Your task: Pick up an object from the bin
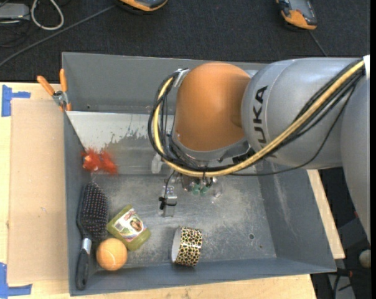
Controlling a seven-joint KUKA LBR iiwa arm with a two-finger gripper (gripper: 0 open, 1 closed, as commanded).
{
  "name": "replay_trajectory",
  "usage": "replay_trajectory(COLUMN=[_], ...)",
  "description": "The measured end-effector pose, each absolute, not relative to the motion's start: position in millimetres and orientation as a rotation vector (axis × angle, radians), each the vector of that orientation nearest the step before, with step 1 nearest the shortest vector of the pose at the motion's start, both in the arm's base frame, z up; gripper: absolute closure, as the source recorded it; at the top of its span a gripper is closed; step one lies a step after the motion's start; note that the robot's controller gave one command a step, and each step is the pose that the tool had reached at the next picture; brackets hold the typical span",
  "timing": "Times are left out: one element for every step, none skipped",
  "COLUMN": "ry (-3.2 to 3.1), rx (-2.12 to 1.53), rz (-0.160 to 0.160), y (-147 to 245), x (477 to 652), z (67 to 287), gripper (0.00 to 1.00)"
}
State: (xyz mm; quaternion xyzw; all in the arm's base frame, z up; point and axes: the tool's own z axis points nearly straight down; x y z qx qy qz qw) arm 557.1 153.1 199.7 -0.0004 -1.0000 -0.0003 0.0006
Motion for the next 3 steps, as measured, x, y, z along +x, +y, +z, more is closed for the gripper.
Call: replay_trajectory(ry=[-3.133,-3.122,-3.094], rx=[0.288,0.315,0.541], rz=[0.000,0.001,-0.005], y=[187.6,238.4,207.9], x=[539.1,490.8,505.8], z=[163.8,140.3,70.0], gripper=[0.00,0.00,0.00])
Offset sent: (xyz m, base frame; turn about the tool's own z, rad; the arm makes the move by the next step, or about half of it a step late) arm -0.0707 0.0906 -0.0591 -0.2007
